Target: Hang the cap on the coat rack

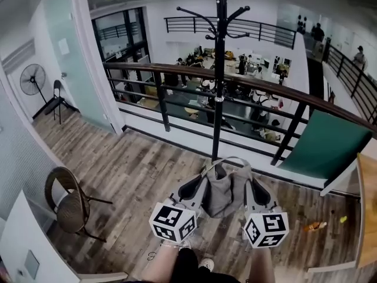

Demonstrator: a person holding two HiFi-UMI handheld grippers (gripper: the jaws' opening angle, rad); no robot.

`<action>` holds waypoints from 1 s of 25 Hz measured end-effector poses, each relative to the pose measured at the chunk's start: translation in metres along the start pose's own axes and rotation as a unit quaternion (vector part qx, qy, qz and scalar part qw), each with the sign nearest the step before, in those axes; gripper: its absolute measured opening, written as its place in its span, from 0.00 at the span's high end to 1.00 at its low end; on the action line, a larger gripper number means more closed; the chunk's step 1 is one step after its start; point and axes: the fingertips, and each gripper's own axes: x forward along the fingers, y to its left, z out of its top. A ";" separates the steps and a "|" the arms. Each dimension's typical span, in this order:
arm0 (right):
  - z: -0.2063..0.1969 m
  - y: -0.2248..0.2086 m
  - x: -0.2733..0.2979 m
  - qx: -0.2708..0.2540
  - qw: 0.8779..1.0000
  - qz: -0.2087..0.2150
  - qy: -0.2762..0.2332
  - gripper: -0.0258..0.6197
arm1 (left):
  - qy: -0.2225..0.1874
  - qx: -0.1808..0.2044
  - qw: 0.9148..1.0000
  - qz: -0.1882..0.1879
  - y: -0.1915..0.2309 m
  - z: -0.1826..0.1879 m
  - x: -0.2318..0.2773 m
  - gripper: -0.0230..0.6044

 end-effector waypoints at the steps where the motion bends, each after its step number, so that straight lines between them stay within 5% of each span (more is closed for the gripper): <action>1: -0.001 -0.003 0.004 0.000 1.000 -0.001 0.002 0.89 | 0.001 -0.002 1.000 -0.002 0.003 -0.001 0.005 0.92; 11: -0.010 -0.029 0.080 -0.001 0.999 -0.035 0.017 0.89 | 0.012 -0.015 0.999 -0.046 0.061 -0.012 0.081 0.92; 25: 0.018 -0.049 0.202 0.012 0.995 -0.095 -0.014 0.90 | 0.008 -0.001 0.993 -0.121 0.148 0.022 0.185 0.92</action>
